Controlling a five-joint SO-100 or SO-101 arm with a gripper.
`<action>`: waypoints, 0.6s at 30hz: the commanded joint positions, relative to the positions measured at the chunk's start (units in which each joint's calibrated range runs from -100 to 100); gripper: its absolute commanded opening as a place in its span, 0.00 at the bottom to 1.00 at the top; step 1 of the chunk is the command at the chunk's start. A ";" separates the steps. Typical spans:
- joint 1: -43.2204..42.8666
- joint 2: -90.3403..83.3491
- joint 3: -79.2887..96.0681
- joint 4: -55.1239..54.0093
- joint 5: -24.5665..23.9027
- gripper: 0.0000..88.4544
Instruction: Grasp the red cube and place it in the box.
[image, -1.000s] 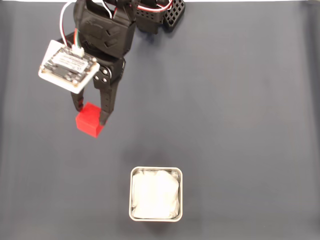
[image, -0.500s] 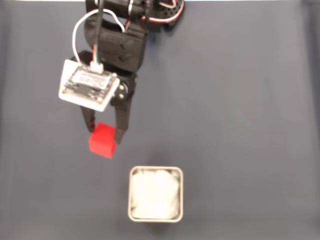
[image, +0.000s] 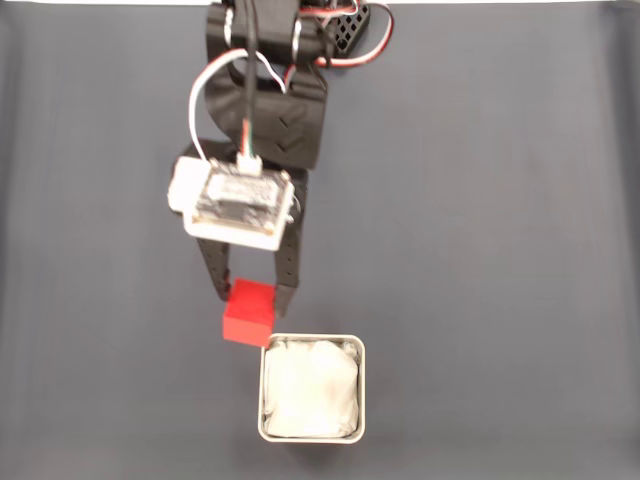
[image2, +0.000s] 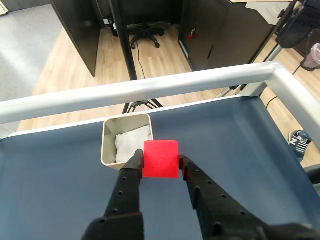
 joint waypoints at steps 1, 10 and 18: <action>-1.59 -0.08 -2.68 -2.73 0.63 0.13; -3.15 2.17 -2.77 -6.17 1.42 0.13; -4.50 4.94 -3.87 -8.87 2.05 0.13</action>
